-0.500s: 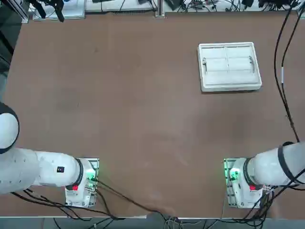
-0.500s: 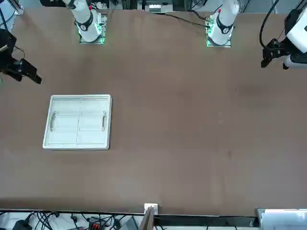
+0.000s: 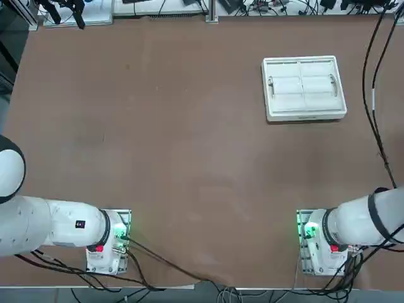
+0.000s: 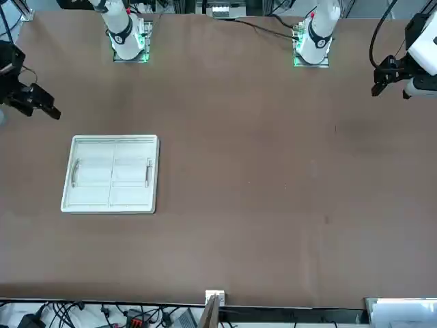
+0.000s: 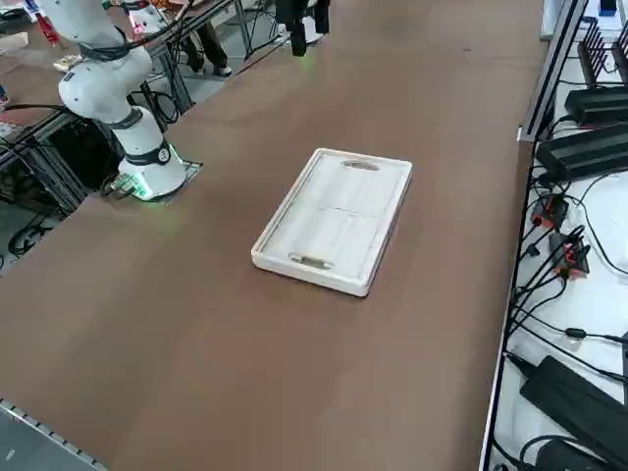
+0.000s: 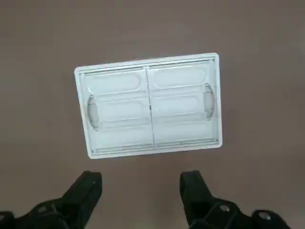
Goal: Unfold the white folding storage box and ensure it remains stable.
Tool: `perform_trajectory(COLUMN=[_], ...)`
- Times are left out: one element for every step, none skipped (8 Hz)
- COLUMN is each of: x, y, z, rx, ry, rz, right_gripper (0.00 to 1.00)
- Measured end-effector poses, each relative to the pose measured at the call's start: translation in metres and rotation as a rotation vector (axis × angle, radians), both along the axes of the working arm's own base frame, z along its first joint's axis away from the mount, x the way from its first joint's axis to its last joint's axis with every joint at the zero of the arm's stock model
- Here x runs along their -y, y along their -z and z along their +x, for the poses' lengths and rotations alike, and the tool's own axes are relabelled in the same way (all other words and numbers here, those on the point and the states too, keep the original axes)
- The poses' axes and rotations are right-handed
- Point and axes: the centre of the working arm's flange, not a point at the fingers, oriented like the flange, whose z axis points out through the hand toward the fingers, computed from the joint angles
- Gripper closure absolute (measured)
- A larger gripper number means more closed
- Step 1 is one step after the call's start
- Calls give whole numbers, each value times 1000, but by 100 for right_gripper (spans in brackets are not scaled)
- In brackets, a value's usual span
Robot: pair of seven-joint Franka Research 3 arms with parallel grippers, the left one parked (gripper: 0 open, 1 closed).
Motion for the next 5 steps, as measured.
perform_trajectory(x=[-17,-42,-71,-95,-115], y=[6,22,49,80,117], z=[4,14,25,33,41], rx=[4,12,14,8,4], ry=[-26,-50,-73,-88,-81], rz=[12,25,35,36,36], right_gripper=[0,0,0,0,0])
